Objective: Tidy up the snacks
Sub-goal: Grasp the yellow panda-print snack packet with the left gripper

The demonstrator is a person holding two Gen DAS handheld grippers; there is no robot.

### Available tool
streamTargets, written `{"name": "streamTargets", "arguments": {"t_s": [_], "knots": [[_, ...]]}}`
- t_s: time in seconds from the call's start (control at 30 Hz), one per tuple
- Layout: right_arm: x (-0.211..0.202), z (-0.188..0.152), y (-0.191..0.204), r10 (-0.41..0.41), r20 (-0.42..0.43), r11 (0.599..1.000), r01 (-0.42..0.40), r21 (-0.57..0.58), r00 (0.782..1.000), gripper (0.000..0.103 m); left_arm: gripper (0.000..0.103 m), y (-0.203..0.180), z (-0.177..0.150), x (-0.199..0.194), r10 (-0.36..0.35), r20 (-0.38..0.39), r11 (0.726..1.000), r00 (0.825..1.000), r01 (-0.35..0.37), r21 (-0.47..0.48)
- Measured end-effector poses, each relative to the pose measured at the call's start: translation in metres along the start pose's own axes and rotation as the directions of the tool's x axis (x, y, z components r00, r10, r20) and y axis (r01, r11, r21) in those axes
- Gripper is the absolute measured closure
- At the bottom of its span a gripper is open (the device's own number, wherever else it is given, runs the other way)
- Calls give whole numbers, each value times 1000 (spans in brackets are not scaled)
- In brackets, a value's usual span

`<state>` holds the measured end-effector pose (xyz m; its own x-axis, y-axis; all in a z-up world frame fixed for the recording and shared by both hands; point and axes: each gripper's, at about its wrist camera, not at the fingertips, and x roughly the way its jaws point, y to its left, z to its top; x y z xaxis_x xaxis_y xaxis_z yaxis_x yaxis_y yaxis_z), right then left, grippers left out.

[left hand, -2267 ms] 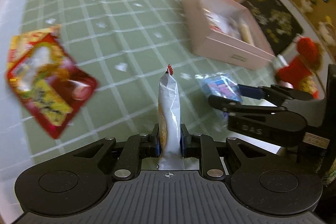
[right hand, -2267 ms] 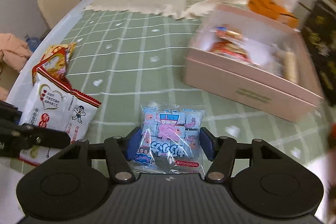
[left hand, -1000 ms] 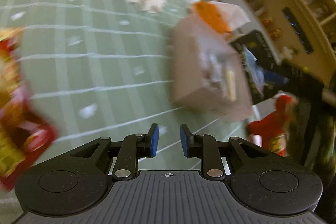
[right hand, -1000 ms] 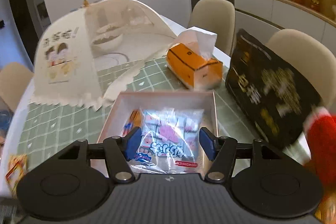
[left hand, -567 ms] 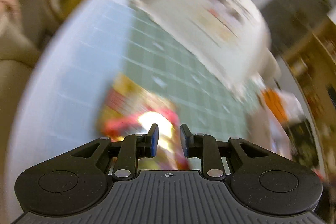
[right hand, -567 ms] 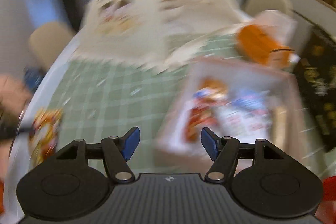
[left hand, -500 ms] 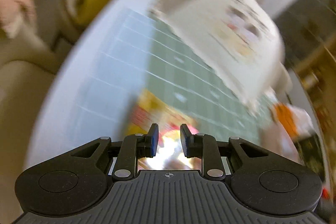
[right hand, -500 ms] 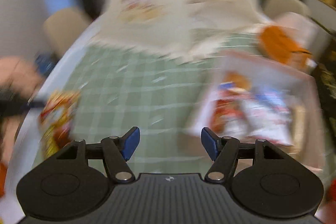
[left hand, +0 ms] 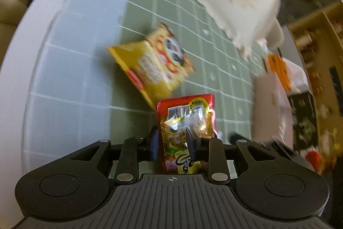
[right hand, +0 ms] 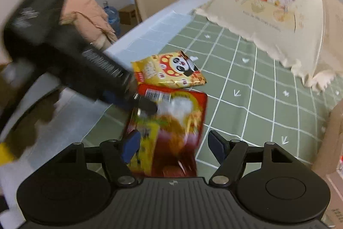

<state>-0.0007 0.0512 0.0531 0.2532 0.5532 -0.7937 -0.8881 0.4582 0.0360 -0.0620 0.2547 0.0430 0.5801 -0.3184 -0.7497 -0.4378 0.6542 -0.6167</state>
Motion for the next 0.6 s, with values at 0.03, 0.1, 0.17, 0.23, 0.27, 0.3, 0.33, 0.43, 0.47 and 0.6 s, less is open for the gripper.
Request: {"name": "streamTargets", "arguments": {"t_s": [0.03, 0.1, 0.17, 0.23, 0.27, 0.3, 0.33, 0.43, 0.47, 0.6], "knots": [[5, 2, -2, 3, -8, 1000, -3, 19, 1000, 32, 73, -3, 1, -3, -5, 14, 1000, 1000, 5, 18], [17, 4, -4, 23, -33, 997, -21, 70, 999, 23, 73, -11, 4, -14, 12, 67, 998, 998, -16, 67], [26, 2, -5, 43, -38, 993, -38, 116, 998, 17, 73, -16, 13, -27, 52, 162, 991, 985, -70, 110], [28, -3, 1, 31, -30, 993, -28, 118, 999, 16, 73, -18, 27, -37, 82, 246, 988, 966, -111, 109], [28, -4, 4, 17, -28, 994, -14, 109, 999, 16, 73, -18, 35, -41, 84, 289, 988, 954, -118, 102], [28, -4, 8, 4, -30, 996, -1, 90, 1000, 16, 73, -18, 42, -42, 85, 315, 987, 945, -122, 100], [28, -5, 11, -11, -34, 998, 13, 66, 999, 16, 73, -19, 49, -41, 96, 327, 985, 940, -136, 102], [22, -10, 16, -47, -39, 998, 48, 39, 998, 24, 73, -18, 74, -21, 161, 307, 968, 938, -211, 136], [19, -10, 14, -46, -40, 998, 48, 44, 998, 31, 73, -19, 80, -11, 178, 285, 962, 942, -228, 152], [-1, -22, -6, -22, -49, 991, 28, 131, 999, 43, 72, -18, 75, 22, 193, 190, 945, 963, -234, 227]]}}
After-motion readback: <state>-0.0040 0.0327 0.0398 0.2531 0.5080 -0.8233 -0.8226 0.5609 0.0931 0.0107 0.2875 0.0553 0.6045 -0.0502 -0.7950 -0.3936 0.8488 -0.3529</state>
